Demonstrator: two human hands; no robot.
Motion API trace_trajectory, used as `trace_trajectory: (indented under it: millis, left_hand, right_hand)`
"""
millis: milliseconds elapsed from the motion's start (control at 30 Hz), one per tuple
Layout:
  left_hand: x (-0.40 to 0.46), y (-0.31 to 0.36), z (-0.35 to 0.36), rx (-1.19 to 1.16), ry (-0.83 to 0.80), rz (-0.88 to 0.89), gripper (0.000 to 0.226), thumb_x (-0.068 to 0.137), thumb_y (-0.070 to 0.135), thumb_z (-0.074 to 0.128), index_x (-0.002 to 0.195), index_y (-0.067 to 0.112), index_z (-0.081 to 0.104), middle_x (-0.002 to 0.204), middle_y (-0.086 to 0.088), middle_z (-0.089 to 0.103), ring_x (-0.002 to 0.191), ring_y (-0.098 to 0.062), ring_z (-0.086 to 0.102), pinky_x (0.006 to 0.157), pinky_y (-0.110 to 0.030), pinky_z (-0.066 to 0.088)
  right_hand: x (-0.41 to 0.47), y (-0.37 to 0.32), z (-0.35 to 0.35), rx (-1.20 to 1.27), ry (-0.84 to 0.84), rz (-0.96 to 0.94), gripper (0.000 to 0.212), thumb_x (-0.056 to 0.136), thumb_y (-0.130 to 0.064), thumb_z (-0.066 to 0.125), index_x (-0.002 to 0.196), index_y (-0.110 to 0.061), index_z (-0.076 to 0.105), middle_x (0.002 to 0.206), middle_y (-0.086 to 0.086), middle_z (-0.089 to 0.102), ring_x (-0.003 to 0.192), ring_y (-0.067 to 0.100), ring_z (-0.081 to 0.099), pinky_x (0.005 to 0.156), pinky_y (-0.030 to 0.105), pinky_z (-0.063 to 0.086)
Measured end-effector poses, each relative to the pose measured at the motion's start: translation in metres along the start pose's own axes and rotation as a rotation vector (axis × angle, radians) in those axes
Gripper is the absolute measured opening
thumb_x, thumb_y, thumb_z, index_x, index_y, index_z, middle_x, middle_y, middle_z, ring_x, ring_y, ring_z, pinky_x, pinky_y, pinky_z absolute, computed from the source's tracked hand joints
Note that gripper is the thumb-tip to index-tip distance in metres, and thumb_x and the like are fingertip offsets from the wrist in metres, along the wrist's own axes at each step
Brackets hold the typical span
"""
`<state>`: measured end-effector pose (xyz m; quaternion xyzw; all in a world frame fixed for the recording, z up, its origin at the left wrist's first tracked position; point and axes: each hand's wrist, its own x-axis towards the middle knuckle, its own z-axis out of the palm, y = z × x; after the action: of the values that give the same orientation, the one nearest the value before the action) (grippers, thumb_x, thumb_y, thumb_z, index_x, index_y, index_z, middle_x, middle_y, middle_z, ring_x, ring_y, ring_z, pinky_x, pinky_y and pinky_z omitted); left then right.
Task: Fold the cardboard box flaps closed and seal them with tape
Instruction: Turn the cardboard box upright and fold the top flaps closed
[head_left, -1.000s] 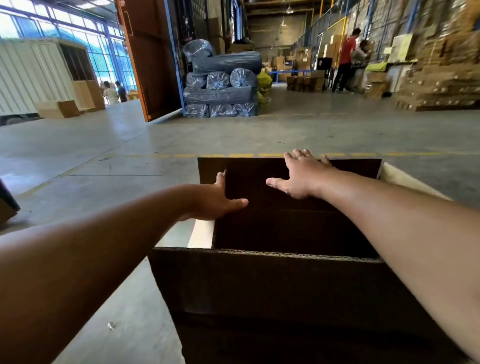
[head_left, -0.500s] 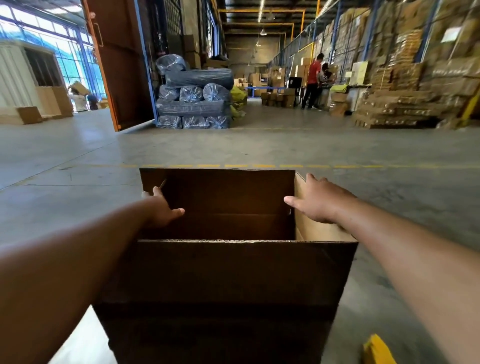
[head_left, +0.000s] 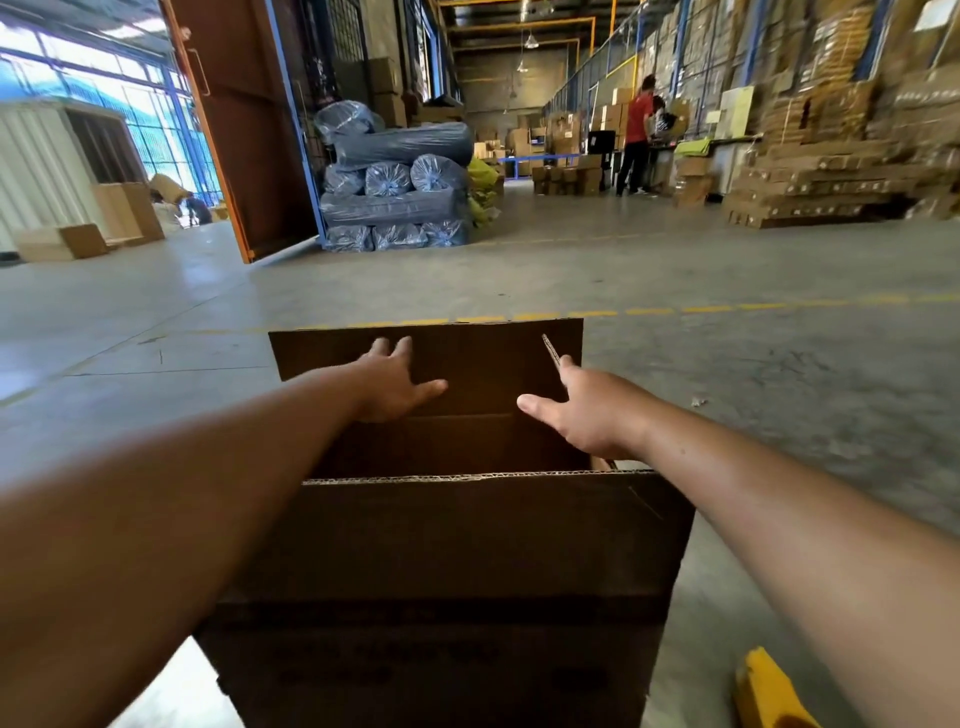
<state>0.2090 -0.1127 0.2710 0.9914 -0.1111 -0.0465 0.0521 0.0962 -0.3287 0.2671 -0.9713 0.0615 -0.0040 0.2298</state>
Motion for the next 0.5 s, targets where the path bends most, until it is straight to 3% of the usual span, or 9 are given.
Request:
trace_trajectory:
  millis: [100, 200, 400, 500]
  left_hand:
    - [0.020, 0.042, -0.001, -0.030, 0.041, 0.148, 0.087, 0.095, 0.066, 0.036, 0.158, 0.025, -0.008, 0.166, -0.008, -0.013, 0.152, -0.033, 0.000, 0.122, -0.049, 0.010]
    - [0.042, 0.060, 0.004, -0.015, 0.053, 0.160, 0.086, 0.094, 0.068, 0.033, 0.158, 0.029, -0.009, 0.165, -0.005, -0.014, 0.152, -0.031, -0.009, 0.120, -0.057, 0.008]
    - [0.061, 0.050, 0.027, -0.106, 0.069, 0.109, 0.085, 0.095, 0.068, 0.029, 0.158, 0.025, -0.010, 0.164, 0.007, -0.020, 0.152, -0.025, -0.010, 0.118, -0.063, 0.007]
    - [0.063, 0.052, 0.028, -0.105, 0.085, 0.124, 0.085, 0.095, 0.069, 0.029, 0.158, 0.024, -0.007, 0.164, 0.005, -0.019, 0.152, -0.026, -0.011, 0.117, -0.064, 0.006]
  right_hand:
    - [0.001, 0.000, 0.005, 0.048, -0.021, -0.006, 0.087, 0.092, -0.065, 0.037, 0.154, -0.016, 0.003, 0.158, 0.011, 0.023, 0.142, 0.026, 0.029, 0.112, 0.036, 0.029]
    - [0.000, 0.002, 0.007, 0.097, -0.106, -0.015, 0.083, 0.092, -0.065, 0.033, 0.154, -0.015, 0.008, 0.159, 0.008, 0.019, 0.145, 0.024, 0.023, 0.116, 0.037, 0.023]
    - [0.002, -0.002, 0.017, -0.167, -0.409, -0.112, 0.075, 0.096, -0.063, 0.021, 0.153, -0.014, 0.021, 0.160, 0.002, 0.018, 0.147, 0.019, 0.017, 0.119, 0.037, 0.015]
    - [0.004, -0.004, 0.017, -0.261, -0.488, -0.123, 0.072, 0.097, -0.059, 0.019, 0.154, -0.016, 0.015, 0.161, -0.001, 0.013, 0.147, 0.015, 0.012, 0.119, 0.034, 0.009]
